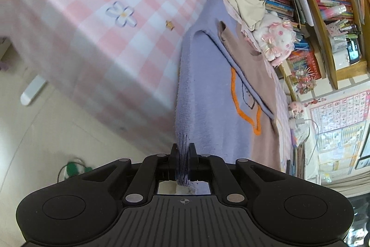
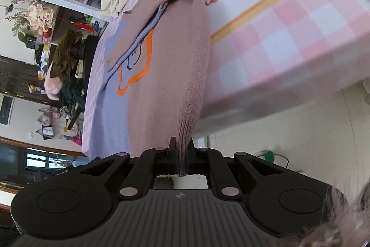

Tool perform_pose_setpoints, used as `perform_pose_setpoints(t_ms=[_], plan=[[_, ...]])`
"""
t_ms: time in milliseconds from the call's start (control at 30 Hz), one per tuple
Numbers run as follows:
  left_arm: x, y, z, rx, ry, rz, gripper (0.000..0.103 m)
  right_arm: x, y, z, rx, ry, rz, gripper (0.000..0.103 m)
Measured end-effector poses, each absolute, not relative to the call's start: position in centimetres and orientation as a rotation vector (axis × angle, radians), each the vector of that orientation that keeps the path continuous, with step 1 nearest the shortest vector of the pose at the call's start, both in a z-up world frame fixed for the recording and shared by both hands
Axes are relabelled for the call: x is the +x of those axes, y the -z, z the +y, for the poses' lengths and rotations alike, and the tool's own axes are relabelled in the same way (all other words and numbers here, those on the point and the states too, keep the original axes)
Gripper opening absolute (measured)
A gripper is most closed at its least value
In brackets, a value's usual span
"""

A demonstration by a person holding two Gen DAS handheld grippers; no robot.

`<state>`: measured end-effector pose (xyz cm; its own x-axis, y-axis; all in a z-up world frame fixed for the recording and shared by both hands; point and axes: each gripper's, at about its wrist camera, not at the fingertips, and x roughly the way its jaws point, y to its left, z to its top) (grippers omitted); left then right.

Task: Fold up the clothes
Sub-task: 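Lift the hem with both grippers and fold it toward the collar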

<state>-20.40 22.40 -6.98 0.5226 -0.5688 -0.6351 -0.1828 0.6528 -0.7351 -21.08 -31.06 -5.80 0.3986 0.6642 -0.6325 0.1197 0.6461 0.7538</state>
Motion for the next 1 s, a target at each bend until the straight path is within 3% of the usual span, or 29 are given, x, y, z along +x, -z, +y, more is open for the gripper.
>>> perform_pose_setpoints(t_ms=[267,433,767,1000], plan=[[-22.0,6.9,22.7,-0.904,0.272,1.001,0.004,-22.8,5.3,-31.4,0.842,-0.431,1.139,0.007],[-20.8,5.0,23.4,-1.020,0.335,0.895,0.004,-21.5,2.4,-31.7,0.875,-0.487,1.046,0.007],[-12.5,0.4,23.3,-1.113,0.463,0.652,0.004,-12.6,-5.2,-32.0,0.927,-0.523,0.734,0.007],[-4.8,-0.4,22.8,-1.113,0.491,0.631,0.004,-5.7,-6.6,-31.0,0.903,-0.475,0.682,0.007]])
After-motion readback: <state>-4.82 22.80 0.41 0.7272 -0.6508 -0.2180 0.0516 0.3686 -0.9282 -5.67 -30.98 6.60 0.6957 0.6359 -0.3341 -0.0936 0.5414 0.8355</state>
